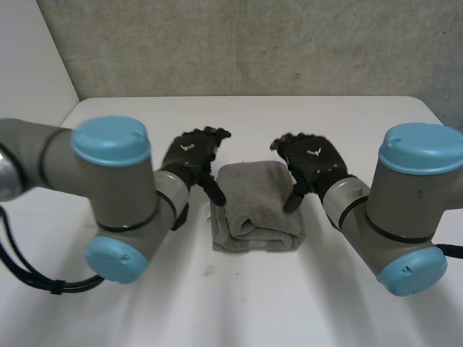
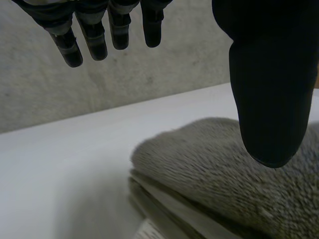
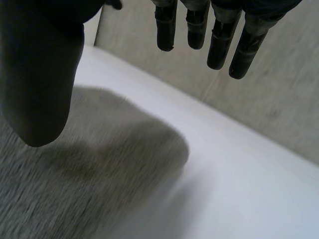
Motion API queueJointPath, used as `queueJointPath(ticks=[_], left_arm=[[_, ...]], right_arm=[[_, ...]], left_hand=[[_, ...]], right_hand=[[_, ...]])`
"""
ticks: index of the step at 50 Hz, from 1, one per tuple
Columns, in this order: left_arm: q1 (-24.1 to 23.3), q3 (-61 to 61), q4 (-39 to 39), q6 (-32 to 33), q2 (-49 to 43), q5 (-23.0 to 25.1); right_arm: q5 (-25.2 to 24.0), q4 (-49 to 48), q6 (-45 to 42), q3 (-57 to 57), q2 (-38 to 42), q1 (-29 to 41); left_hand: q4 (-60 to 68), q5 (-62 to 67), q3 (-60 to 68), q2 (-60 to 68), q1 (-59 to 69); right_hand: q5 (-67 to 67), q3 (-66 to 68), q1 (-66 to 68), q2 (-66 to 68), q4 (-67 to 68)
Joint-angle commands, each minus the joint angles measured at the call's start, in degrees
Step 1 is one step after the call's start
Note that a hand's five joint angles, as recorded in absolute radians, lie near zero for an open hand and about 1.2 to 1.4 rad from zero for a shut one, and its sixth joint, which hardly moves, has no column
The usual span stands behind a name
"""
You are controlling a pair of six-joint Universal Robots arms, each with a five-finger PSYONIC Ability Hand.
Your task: Fold the towel.
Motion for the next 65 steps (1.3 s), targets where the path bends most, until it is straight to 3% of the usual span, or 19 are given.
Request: queueJointPath(ticks=[1, 13, 18, 22, 28, 30, 35, 39, 42, 50, 65], left_arm=[[-0.8, 2.4, 1.9, -0.9, -4.7, 0.1], [-0.8, 5.2, 1.8, -0.9, -11.2, -0.1], [-0.6, 4.8, 0.1, -1.4, -8.5, -0.1], [-0.6, 4.8, -2.1, -1.4, -4.7, -0.1], [0.9, 6.5, -10.5, -0.9, 10.8, -0.2], [1.6, 7.1, -12.5, -0.7, 13.2, -0.2], [6.1, 9.6, -23.0, 0.6, 19.2, -0.3], [8.8, 12.3, -32.5, 3.2, 21.4, -0.6], [9.3, 14.2, -35.5, 3.3, 22.0, -1.6], [9.5, 13.7, -36.5, 3.7, 25.5, -6.7], [9.2, 11.2, -35.7, 3.5, 28.0, -6.7]], right_arm=[[-0.8, 1.7, -0.8, -0.6, 3.1, -0.8], [-0.8, 1.6, -1.4, -3.0, 10.2, -0.7], [-0.9, 1.6, -1.3, -4.1, 9.7, -0.6], [-0.4, 1.7, -0.8, -5.2, 3.4, -0.8], [2.0, 2.1, -0.2, -5.1, -8.4, -1.8], [6.3, 2.9, -0.4, -5.3, -13.3, -3.7], [10.3, 9.6, -1.4, -7.0, -17.3, -5.6], [10.1, 14.4, -2.3, -9.7, -17.8, -5.9], [10.2, 18.1, -2.6, -13.0, -17.8, -6.0], [11.1, 20.2, -2.1, -14.2, -18.0, -6.2], [10.7, 20.4, -2.2, -13.8, -18.5, -6.7]], left_hand=[[2.1, -0.3, 2.0, 2.1, 1.5], [3.3, 0.9, 3.2, 3.3, 2.6], [3.3, 0.9, 3.2, 3.3, 2.6], [3.0, 0.6, 2.8, 3.0, 2.3], [2.8, 0.4, 2.7, 2.8, 2.1], [2.8, 0.4, 2.7, 2.8, 2.1], [3.0, 0.6, 2.8, 3.0, 2.3], [3.1, 0.8, 3.0, 3.1, 2.5], [3.1, 0.8, 3.0, 3.1, 2.5], [2.8, 0.4, 2.7, 2.8, 2.1], [1.9, -0.4, 1.8, 2.0, 1.3]], right_hand=[[-3.5, -4.0, -3.5, -3.8, -4.7], [-3.5, -4.0, -3.5, -3.8, -4.7], [-3.5, -4.0, -3.5, -3.8, -4.7], [-3.5, -4.0, -3.5, -3.8, -4.7], [-3.5, -4.0, -3.5, -3.8, -4.7], [-3.5, -4.0, -3.5, -3.8, -4.7], [-3.5, -4.0, -3.5, -3.8, -4.7], [-3.5, -4.0, -3.5, -3.8, -4.7], [-3.5, -4.0, -3.5, -3.8, -4.7], [-3.5, -4.0, -3.5, -3.8, -4.7], [-3.5, -4.0, -3.5, -3.8, -4.7]])
